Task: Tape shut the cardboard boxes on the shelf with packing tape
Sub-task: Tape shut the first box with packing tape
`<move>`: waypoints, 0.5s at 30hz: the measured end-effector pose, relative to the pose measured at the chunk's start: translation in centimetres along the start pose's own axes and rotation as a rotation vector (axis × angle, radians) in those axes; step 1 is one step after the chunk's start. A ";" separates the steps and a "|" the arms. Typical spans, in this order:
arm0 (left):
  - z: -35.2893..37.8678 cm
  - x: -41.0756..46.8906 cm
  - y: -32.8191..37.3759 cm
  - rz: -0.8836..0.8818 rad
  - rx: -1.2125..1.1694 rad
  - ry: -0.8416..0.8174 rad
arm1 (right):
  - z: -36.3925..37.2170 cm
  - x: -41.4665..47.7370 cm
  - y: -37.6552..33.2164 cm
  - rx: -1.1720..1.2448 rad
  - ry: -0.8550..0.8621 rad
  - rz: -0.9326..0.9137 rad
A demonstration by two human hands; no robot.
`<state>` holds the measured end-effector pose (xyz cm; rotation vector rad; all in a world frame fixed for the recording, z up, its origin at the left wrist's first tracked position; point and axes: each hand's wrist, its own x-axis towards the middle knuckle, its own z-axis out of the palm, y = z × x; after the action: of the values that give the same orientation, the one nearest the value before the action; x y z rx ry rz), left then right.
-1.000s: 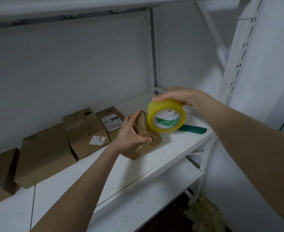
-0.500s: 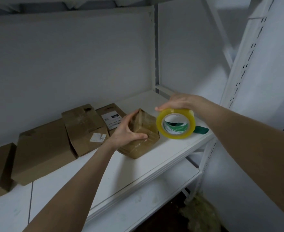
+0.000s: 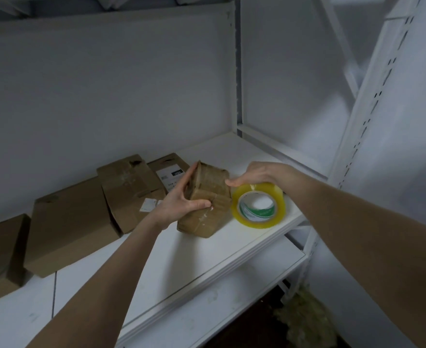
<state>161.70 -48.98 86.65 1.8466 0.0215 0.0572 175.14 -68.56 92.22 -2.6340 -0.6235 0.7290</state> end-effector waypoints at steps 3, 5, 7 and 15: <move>-1.2 -0.6 0.4 -0.047 0.027 -0.075 | -0.1 0.1 -1.0 -0.018 -0.023 -0.014; -1.4 -0.9 1.8 -0.104 0.086 -0.121 | -0.6 0.0 -1.6 -0.057 -0.026 -0.040; -0.8 -0.2 3.6 -0.185 0.107 0.000 | -0.9 0.0 -2.2 -0.088 0.005 -0.061; -0.8 2.7 2.8 -0.285 0.371 0.333 | 0.9 0.7 -3.8 0.040 0.059 -0.170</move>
<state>164.30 -48.85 89.67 2.1658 0.5590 0.1697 173.95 -64.84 92.85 -2.5182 -0.7951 0.6054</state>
